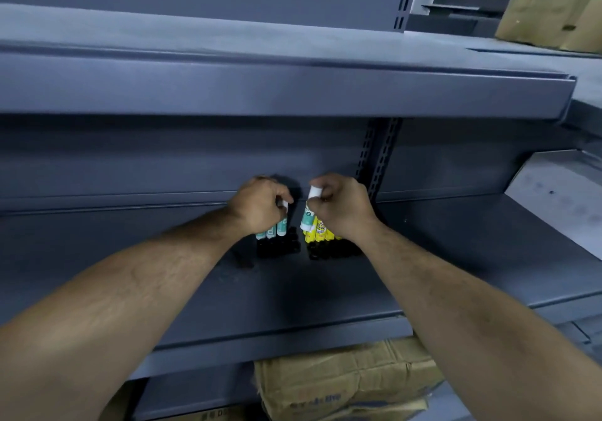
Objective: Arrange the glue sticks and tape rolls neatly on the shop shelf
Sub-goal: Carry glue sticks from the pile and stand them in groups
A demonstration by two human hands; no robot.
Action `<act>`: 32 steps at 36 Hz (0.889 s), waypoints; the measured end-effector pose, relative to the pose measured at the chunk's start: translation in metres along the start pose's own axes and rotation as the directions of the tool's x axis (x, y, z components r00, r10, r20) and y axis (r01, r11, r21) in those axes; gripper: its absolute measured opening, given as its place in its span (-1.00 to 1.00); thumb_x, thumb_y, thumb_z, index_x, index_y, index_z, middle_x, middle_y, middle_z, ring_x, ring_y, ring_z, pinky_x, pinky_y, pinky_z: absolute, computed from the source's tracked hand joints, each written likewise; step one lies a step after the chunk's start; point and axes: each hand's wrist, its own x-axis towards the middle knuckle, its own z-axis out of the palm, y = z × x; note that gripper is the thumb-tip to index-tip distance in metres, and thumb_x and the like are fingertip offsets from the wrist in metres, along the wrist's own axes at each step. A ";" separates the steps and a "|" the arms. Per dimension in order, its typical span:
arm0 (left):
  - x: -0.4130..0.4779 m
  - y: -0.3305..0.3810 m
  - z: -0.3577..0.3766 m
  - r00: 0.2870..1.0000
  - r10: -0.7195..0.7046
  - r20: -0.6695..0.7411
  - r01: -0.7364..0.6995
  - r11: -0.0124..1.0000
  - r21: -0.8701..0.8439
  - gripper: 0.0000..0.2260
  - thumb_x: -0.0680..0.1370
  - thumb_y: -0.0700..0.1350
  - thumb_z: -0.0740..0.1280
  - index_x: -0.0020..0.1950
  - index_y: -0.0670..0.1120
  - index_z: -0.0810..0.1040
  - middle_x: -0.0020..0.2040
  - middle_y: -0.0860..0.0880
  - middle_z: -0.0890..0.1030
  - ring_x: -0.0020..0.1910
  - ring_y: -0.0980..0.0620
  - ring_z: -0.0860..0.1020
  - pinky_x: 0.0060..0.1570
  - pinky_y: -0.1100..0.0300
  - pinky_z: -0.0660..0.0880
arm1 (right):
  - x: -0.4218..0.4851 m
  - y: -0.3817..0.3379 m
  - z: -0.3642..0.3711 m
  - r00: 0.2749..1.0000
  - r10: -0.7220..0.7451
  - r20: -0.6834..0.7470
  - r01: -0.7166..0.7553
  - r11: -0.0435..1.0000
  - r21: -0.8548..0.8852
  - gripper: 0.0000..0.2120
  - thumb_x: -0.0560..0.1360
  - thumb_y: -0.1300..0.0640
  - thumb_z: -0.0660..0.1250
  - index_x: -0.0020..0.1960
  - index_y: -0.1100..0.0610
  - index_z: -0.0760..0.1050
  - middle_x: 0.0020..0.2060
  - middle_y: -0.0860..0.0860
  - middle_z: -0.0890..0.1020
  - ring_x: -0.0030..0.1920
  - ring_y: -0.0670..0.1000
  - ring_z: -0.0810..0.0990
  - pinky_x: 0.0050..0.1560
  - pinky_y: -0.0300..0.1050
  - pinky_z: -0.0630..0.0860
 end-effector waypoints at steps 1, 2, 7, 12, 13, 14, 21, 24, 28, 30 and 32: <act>0.000 0.000 0.000 1.000 -0.012 0.004 0.012 1.000 -0.001 -0.80 0.47 -0.22 0.45 0.06 -0.03 0.71 -0.10 0.03 0.61 0.07 -0.01 0.55 0.02 0.34 0.35 | 0.001 0.000 0.000 1.000 -0.008 0.000 0.008 1.000 -0.004 -0.71 0.48 0.23 0.43 0.19 0.08 0.62 -0.32 -0.23 0.58 -0.34 -0.41 0.52 -0.32 -0.55 0.36; 0.000 0.001 -0.001 1.000 -0.027 0.012 0.027 1.000 -0.001 -0.80 0.47 -0.22 0.45 0.06 -0.02 0.71 -0.07 0.01 0.63 0.06 -0.01 0.56 0.02 0.36 0.34 | 0.002 0.000 0.001 1.000 -0.016 0.000 0.016 1.000 -0.009 -0.71 0.48 0.22 0.43 0.19 0.08 0.62 -0.32 -0.23 0.58 -0.35 -0.42 0.52 -0.32 -0.55 0.36; 0.000 0.004 0.001 0.996 -0.080 0.028 0.080 0.997 -0.018 -0.82 0.49 -0.20 0.44 0.06 -0.03 0.72 -0.01 0.00 0.70 0.00 0.04 0.62 -0.02 0.41 0.35 | 0.004 -0.005 0.005 0.999 -0.039 -0.003 0.038 0.999 -0.032 -0.72 0.47 0.21 0.42 0.17 0.05 0.63 -0.33 -0.22 0.60 -0.28 -0.28 0.54 -0.26 -0.55 0.35; 0.000 0.004 -0.001 0.991 -0.125 0.049 0.127 0.991 -0.038 -0.83 0.49 -0.19 0.44 0.05 -0.02 0.71 -0.03 0.01 0.71 -0.02 0.05 0.64 0.00 0.38 0.43 | 0.006 -0.008 0.007 0.997 -0.072 0.025 0.073 0.996 -0.050 -0.73 0.49 0.20 0.40 0.18 0.04 0.62 -0.34 -0.20 0.61 -0.25 -0.24 0.57 -0.22 -0.52 0.39; 0.001 0.005 -0.002 0.991 -0.120 0.055 0.121 0.992 -0.019 -0.82 0.49 -0.19 0.43 0.06 -0.01 0.71 -0.02 0.02 0.71 0.00 0.05 0.64 0.01 0.37 0.43 | 0.007 -0.009 0.007 0.996 -0.080 0.027 0.081 0.995 -0.056 -0.73 0.49 0.20 0.40 0.18 0.05 0.61 -0.32 -0.19 0.62 -0.22 -0.21 0.58 -0.21 -0.51 0.40; 0.001 0.006 -0.003 0.992 -0.110 0.062 0.110 0.994 0.006 -0.81 0.50 -0.19 0.42 0.07 -0.01 0.71 -0.01 0.02 0.71 0.01 0.06 0.63 0.00 0.37 0.42 | 0.007 -0.010 0.008 0.996 -0.088 0.027 0.089 0.994 -0.064 -0.74 0.49 0.19 0.40 0.17 0.06 0.61 -0.31 -0.18 0.63 -0.19 -0.19 0.59 -0.21 -0.52 0.39; -0.003 0.008 -0.018 0.994 0.005 0.112 -0.021 0.990 0.137 -0.73 0.51 -0.08 0.33 0.20 0.06 0.62 0.06 -0.04 0.65 0.15 -0.10 0.54 0.02 0.17 0.45 | 0.016 -0.018 0.009 0.990 -0.136 0.019 0.138 0.979 -0.147 -0.94 0.49 0.13 0.35 -0.11 -0.01 0.58 -0.28 -0.11 0.67 -0.17 -0.09 0.63 -0.13 -0.19 0.53; -0.005 0.007 -0.028 0.996 0.002 0.086 -0.014 0.989 0.146 -0.55 0.49 -0.04 0.33 0.39 0.10 0.50 0.33 0.03 0.55 0.34 -0.05 0.46 0.22 0.18 0.39 | 0.022 -0.019 0.012 0.992 -0.122 0.019 0.123 0.973 -0.194 -0.95 0.50 0.06 0.35 -0.13 -0.05 0.57 -0.20 -0.12 0.68 -0.09 -0.04 0.64 -0.09 -0.11 0.57; -0.012 0.010 -0.039 0.997 -0.007 0.070 -0.005 0.985 0.173 -0.39 0.51 -0.03 0.30 0.57 0.04 0.28 0.56 0.08 0.28 0.54 0.10 0.20 0.48 0.28 0.10 | 0.028 -0.018 0.018 0.992 -0.091 0.088 0.114 0.947 -0.302 -0.95 0.46 0.06 0.34 -0.16 -0.05 0.56 -0.24 -0.15 0.63 -0.08 -0.04 0.62 -0.24 -0.26 0.41; -0.014 0.010 -0.041 0.995 -0.011 0.094 -0.010 0.976 0.219 -0.37 0.56 0.03 0.29 0.60 0.00 0.18 0.60 0.05 0.18 0.57 0.11 0.11 0.50 0.29 -0.02 | 0.030 -0.015 0.021 0.992 -0.064 0.106 0.096 0.938 -0.333 -0.94 0.44 0.07 0.34 -0.14 -0.06 0.58 -0.18 -0.14 0.66 -0.05 -0.02 0.61 -0.18 -0.24 0.43; -0.015 0.008 -0.040 0.992 -0.022 0.128 -0.014 0.962 0.273 -0.35 0.60 0.13 0.23 0.62 -0.02 0.09 0.62 0.03 0.09 0.59 0.09 0.05 0.53 0.24 -0.08 | 0.030 -0.012 0.024 0.992 -0.053 0.116 0.092 0.928 -0.362 -0.87 0.44 0.09 0.33 -0.06 -0.03 0.62 -0.09 -0.10 0.70 0.00 0.01 0.63 -0.01 -0.14 0.54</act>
